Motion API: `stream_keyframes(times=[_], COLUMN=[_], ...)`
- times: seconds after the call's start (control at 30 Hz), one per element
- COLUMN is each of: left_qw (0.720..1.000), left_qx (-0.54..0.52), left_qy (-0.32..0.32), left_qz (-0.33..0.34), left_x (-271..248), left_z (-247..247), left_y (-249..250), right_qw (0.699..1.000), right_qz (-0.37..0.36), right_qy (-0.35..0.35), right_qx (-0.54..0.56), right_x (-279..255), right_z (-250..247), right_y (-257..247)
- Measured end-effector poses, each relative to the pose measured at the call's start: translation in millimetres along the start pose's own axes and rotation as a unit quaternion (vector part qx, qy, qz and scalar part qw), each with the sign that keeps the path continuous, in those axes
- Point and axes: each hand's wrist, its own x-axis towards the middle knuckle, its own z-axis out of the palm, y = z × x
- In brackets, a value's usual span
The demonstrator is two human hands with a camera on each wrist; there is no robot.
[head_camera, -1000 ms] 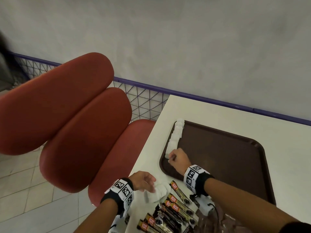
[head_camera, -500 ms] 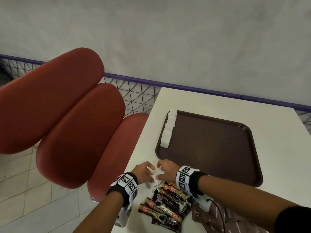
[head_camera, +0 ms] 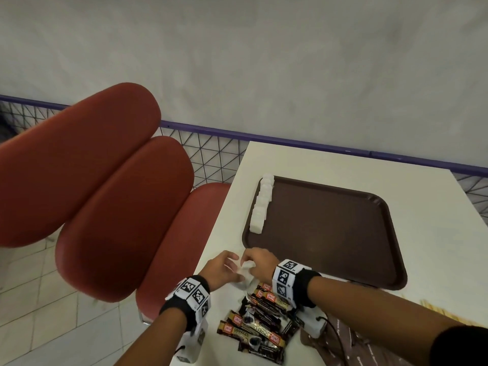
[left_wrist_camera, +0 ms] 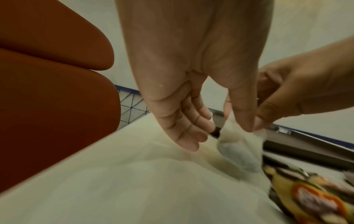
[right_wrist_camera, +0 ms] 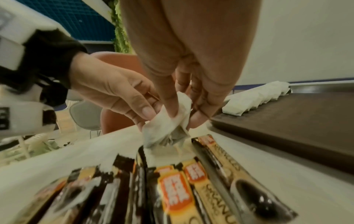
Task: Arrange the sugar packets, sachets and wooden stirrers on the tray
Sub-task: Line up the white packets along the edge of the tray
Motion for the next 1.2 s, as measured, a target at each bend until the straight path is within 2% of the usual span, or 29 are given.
stream_keyframes(times=[0.17,0.3,0.37,0.5,0.77,1.0,1.2], left_qw=[0.997,0.974,0.96,0.949,0.932,0.924,0.914], left_qx=[-0.074,-0.203,-0.247,-0.283,-0.356,-0.375,-0.401], left_qy=[-0.005,-0.095,-0.122,-0.121,-0.006,0.052,0.049], left_qz=[0.009,-0.018,-0.051,-0.07,-0.063,-0.043,-0.044], left_x=[1.5,-0.9,-4.2,-2.6,10.9,10.5,14.4], left_z=[-18.3,-15.0,-9.3,-5.6,-9.6,-10.3,-6.9], left_y=[12.8,30.5,38.4,43.7,38.1,40.6,40.5], right_qw=[0.996,0.988,0.987,0.979,0.942,0.926,0.928], right_qz=[-0.084,-0.121,-0.109,-0.08,-0.056,-0.03,-0.026], right_qy=[-0.018,-0.05,-0.027,0.045,0.146,0.099,0.102], right_qx=[0.015,0.08,0.113,0.183,0.298,0.364,0.358], right_x=[-6.5,-3.1,1.6,9.8,13.0,17.4,21.1], right_z=[-22.3,-37.2,-42.1,-45.0,-38.4,-23.7,-23.9], right_y=[-7.3,-10.6,-9.9,-3.0,6.5,12.2,14.1])
